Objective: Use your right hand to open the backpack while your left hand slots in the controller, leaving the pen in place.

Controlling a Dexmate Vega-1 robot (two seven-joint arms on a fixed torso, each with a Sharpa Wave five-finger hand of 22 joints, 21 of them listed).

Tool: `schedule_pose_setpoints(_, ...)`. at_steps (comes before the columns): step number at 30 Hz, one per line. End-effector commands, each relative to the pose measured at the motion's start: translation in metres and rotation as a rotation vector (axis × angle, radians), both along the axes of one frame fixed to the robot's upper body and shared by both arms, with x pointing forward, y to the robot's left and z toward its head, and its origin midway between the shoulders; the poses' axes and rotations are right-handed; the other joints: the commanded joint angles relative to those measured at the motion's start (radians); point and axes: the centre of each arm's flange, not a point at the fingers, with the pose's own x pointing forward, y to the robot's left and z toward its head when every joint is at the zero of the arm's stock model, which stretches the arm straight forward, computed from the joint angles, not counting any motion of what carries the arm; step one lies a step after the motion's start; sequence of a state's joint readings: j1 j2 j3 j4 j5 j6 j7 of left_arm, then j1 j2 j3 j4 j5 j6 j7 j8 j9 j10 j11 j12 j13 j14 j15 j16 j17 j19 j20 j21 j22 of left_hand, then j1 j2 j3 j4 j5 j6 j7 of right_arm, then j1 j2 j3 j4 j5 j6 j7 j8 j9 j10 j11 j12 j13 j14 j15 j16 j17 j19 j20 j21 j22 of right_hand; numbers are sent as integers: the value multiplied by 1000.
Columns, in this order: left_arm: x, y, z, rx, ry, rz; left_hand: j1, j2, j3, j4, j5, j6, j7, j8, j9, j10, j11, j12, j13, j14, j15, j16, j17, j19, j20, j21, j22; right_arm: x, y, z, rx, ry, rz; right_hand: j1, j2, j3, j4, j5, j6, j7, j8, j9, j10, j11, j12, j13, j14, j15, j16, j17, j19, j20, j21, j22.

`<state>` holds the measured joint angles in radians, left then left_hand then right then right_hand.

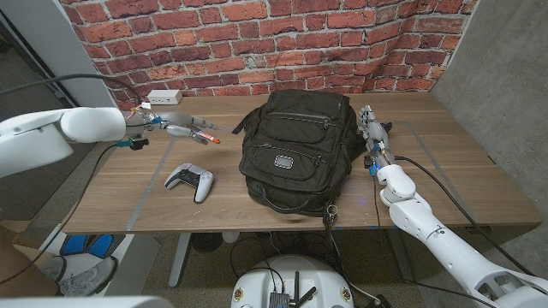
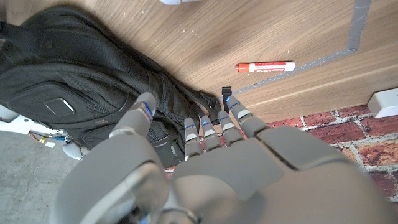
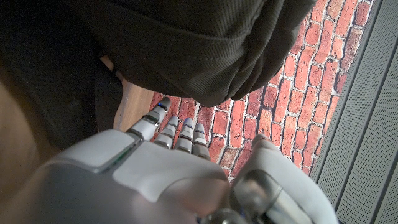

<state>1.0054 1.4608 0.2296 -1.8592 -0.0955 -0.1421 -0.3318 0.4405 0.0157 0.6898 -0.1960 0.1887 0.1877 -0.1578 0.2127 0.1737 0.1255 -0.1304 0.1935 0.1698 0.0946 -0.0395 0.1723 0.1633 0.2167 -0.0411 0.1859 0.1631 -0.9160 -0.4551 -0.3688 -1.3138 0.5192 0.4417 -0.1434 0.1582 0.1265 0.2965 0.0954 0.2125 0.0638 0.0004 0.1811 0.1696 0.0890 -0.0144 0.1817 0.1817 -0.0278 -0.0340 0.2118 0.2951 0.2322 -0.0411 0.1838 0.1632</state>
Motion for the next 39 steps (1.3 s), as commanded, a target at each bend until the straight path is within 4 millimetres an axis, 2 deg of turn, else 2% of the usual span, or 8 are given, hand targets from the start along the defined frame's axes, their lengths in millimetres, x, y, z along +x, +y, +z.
schedule_pose_setpoints(1, -7, -7, 7, 142, -7, 27, 34, -23, 3, -4, 6, 8, -17, 5, 2, 4, -16, -3, 4, 11, -133, 3, 1, 10, -150, -3, 0, 0, -3, 1, -1, 1, -8, 5, 30, 8, -1, 0, 3, -7, 3, 4, 5, -7, 8, 2, 3, -1, 7, 1, 8, -12, 4, 3)
schedule_pose_setpoints(5, -9, -10, 10, 185, -7, 38, 51, -39, 2, -4, 7, 8, -22, 4, 2, 6, -20, -4, 4, 12, -137, 3, 1, 11, -152, -4, 0, -1, -4, 1, -3, -1, -12, 6, 30, 8, -2, 0, 3, -6, 3, 4, 4, -7, 8, 2, 3, -1, 7, 1, 8, -12, 4, 3)
schedule_pose_setpoints(12, -13, -13, 12, 275, 7, 83, 94, -76, -4, -2, 7, -11, -11, -2, 3, -1, -22, -9, 4, 4, -137, 0, 2, -4, -147, -9, 0, 1, -2, 1, -4, -3, -11, 6, 31, 10, -4, -1, 1, -7, 3, 4, 5, -8, 8, 2, 2, -1, 8, 1, 8, -12, 4, 3)
schedule_pose_setpoints(21, -18, -20, 6, 408, 19, 107, 141, -122, -19, 3, -1, -44, -11, -11, 3, -22, -25, -14, 4, -15, -134, -2, 2, -22, -146, -11, 0, 1, -1, 2, -7, -8, -14, 7, 31, 11, -7, -2, 1, -8, 3, 4, 3, -7, 8, 2, 2, 1, 9, 1, 7, -12, 4, 3)
schedule_pose_setpoints(24, -18, -24, 3, 477, 30, 131, 169, -144, -31, 7, -5, -73, -8, -17, 3, -55, -15, -20, 5, -45, -111, -6, 3, -43, -134, -12, 1, 1, -1, 1, -8, -5, -15, 7, 31, 12, -8, -2, 1, -7, 3, 4, 3, -7, 8, 2, 2, 0, 9, 2, 8, -12, 4, 3)
schedule_pose_setpoints(35, -20, -30, -3, 556, 31, 141, 199, -167, -56, 12, -11, -125, -9, -21, 4, -101, -11, -21, 5, -87, -111, -6, 3, -96, -107, -16, 2, -3, -2, -3, -5, -5, -30, 6, 30, 13, -11, -4, 4, -5, 4, 5, 6, -6, 9, 2, 2, 0, 11, 2, 7, -11, 3, 3)
schedule_pose_setpoints(39, -21, -30, -7, 579, 37, 149, 213, -174, -75, 15, -15, -169, -2, -25, 4, -131, -14, -20, 5, -113, -106, -4, 4, -130, -85, -14, 2, -5, -2, -4, -5, -5, -33, 6, 30, 14, -12, -4, 4, -6, 4, 5, 5, -7, 8, 2, 1, 0, 11, 2, 7, -12, 3, 3)
